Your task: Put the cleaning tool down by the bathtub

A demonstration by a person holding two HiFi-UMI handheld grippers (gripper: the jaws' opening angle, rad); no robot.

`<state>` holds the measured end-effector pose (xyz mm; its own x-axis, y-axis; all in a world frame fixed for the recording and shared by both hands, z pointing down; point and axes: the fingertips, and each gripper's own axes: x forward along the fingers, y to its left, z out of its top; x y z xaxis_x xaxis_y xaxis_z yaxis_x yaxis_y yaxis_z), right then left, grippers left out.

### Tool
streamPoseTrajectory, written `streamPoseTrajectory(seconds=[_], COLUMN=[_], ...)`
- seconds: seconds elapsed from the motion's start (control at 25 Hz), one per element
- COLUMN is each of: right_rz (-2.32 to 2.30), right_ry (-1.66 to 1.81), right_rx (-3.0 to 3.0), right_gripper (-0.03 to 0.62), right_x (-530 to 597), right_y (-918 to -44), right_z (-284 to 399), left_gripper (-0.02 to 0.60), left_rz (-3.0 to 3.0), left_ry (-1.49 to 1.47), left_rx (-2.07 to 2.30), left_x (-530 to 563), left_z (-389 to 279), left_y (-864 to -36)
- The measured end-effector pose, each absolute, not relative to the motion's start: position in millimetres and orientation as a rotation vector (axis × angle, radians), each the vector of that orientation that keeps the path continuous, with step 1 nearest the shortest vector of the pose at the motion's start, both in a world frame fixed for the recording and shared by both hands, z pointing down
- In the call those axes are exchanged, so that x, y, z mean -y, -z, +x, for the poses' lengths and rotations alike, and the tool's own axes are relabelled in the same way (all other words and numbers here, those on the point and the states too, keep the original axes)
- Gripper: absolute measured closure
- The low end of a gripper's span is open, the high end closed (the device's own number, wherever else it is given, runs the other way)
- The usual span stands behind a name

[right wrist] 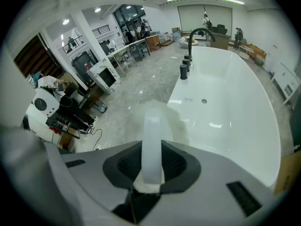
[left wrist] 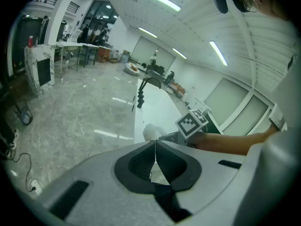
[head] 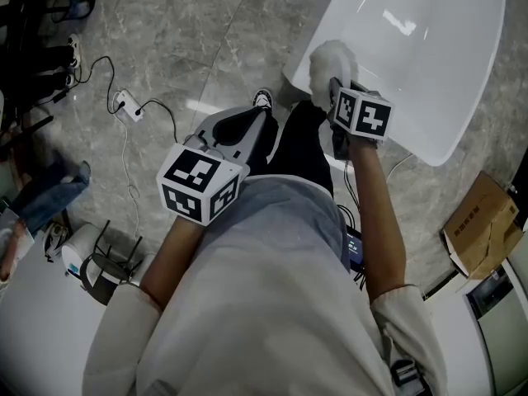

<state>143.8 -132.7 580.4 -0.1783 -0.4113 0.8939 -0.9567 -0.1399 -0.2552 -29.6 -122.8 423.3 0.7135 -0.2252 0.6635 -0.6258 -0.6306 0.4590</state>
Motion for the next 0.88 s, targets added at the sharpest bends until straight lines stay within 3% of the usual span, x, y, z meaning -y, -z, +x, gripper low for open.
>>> streamPoseTrajectory(seconds=[0.88], right_rz=[1.464], right_ry=[-1.278], right_rx=[1.602], right_gripper=[0.52], right_x=[138], right_y=[-637], right_z=[129], left_gripper=[0.571], left_rz=[2.169], left_ry=[-0.752], left_rx=[0.668], left_x=[128], left_z=[-43], left_y=[-432])
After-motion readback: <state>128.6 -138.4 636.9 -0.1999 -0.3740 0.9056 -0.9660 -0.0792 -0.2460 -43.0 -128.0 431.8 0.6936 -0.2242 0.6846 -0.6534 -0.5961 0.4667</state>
